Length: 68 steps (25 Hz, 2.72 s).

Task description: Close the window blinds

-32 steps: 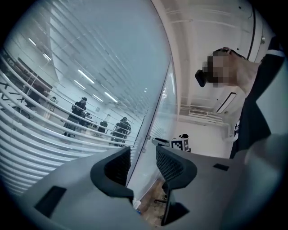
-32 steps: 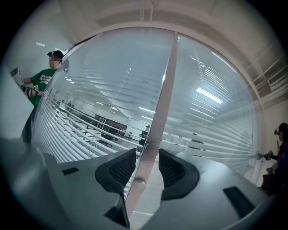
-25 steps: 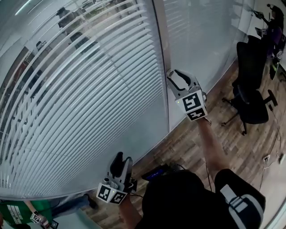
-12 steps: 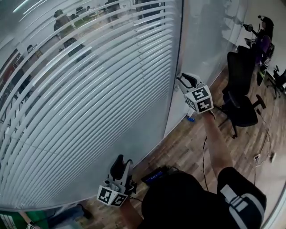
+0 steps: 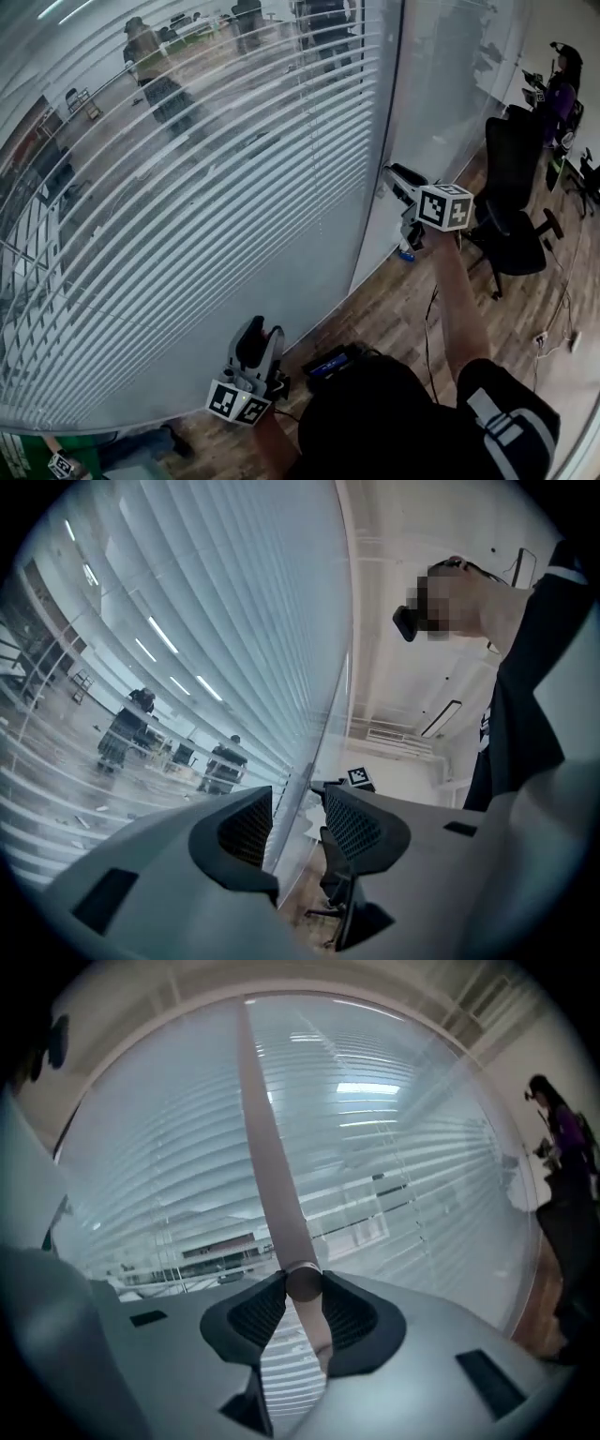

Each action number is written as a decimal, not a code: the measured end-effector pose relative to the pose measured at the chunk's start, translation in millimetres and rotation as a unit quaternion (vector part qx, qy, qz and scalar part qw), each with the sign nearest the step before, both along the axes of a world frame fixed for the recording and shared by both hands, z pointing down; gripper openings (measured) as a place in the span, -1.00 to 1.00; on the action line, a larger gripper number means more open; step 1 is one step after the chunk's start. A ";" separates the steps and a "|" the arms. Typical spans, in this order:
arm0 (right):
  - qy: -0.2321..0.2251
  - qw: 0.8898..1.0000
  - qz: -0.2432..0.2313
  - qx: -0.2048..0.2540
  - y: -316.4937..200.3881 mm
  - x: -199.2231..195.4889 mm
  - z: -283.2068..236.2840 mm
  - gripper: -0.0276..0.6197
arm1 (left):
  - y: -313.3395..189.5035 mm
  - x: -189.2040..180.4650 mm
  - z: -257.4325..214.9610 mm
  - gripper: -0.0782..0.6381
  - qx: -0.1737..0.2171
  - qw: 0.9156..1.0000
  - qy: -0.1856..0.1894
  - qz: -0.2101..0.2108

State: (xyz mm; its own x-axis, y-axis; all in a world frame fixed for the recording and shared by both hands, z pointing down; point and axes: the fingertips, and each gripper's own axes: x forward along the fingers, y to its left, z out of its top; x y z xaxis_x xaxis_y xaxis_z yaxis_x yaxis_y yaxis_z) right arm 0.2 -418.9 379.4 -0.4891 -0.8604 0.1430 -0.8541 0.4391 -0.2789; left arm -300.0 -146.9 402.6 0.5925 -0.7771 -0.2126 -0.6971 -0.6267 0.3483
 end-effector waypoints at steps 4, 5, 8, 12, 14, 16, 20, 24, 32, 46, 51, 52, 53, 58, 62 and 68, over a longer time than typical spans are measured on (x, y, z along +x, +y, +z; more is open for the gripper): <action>-0.059 0.998 -0.014 -0.025 4.3 4.1 -14.4 -0.52 | -7.5 15.0 -21.0 -0.30 0.003 1.000 -0.011 -0.008; -0.060 0.998 -0.016 -0.023 5.8 4.1 -15.7 -0.52 | -8.8 18.6 -23.1 -0.30 0.003 1.000 -0.013 -0.008; -0.058 0.998 -0.023 -0.014 8.1 -0.8 -15.3 -0.52 | -14.7 25.6 -24.1 -0.30 -0.002 1.000 -0.023 -0.008; -0.031 0.999 -0.034 0.004 3.6 -5.6 -17.3 -0.52 | -26.9 35.8 -25.4 -0.30 -0.007 0.999 -0.032 -0.007; 0.020 0.999 -0.039 0.030 5.8 -6.8 -16.2 -0.52 | -30.2 39.5 -23.6 -0.30 -0.012 0.999 -0.036 -0.005; 0.102 0.992 -0.033 0.069 9.2 -8.5 -17.1 -0.51 | -33.0 41.1 -21.0 -0.30 -0.018 0.999 -0.039 -0.005; 0.264 0.954 -0.016 0.141 12.2 -17.3 -21.1 -0.50 | -38.2 41.3 -15.2 -0.30 -0.022 0.999 -0.043 -0.005; 0.338 0.929 0.002 0.149 13.0 -17.6 -20.4 -0.51 | -37.5 39.1 -12.9 -0.30 -0.023 0.999 -0.045 -0.007; 0.262 0.959 0.002 0.108 10.6 -14.4 -23.1 -0.51 | -37.6 34.0 -15.8 -0.30 -0.029 0.999 -0.044 -0.015; -0.167 0.983 -0.065 -0.031 1.1 -5.7 -15.4 -0.52 | -39.9 36.3 -15.0 -0.30 -0.027 0.999 -0.044 -0.013; 0.165 0.981 -0.015 0.098 11.8 -10.5 -16.6 -0.50 | -39.9 36.9 -15.5 -0.30 -0.028 0.998 -0.046 -0.011; 0.222 0.968 -0.006 0.120 13.0 -12.1 -19.1 -0.49 | -39.6 36.7 -15.4 -0.30 -0.029 0.998 -0.047 -0.011; 0.265 0.954 -0.001 0.136 13.7 -14.0 -21.1 -0.49 | -39.3 36.7 -15.2 -0.30 -0.030 0.998 -0.047 -0.012; 0.367 0.916 0.015 0.159 10.6 -13.4 -24.8 -0.50 | -37.7 37.7 -13.8 -0.30 -0.031 0.998 -0.047 -0.013; 0.308 0.943 0.014 0.127 8.8 -12.2 -21.4 -0.52 | -36.7 36.2 -12.8 -0.30 -0.033 0.998 -0.046 -0.017; 0.022 1.000 -0.013 0.018 4.6 -3.7 -17.2 -0.52 | -35.2 37.5 -13.7 -0.30 -0.032 0.998 -0.046 -0.018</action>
State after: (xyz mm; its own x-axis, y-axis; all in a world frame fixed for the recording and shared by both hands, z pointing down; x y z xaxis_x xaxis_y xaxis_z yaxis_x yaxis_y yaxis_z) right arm -3.5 -414.2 362.2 -0.5056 -0.8522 0.1344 -0.8531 0.4708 -0.2248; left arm -262.5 -182.1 388.9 0.5791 -0.8081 -0.1079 -0.7494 -0.5797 0.3198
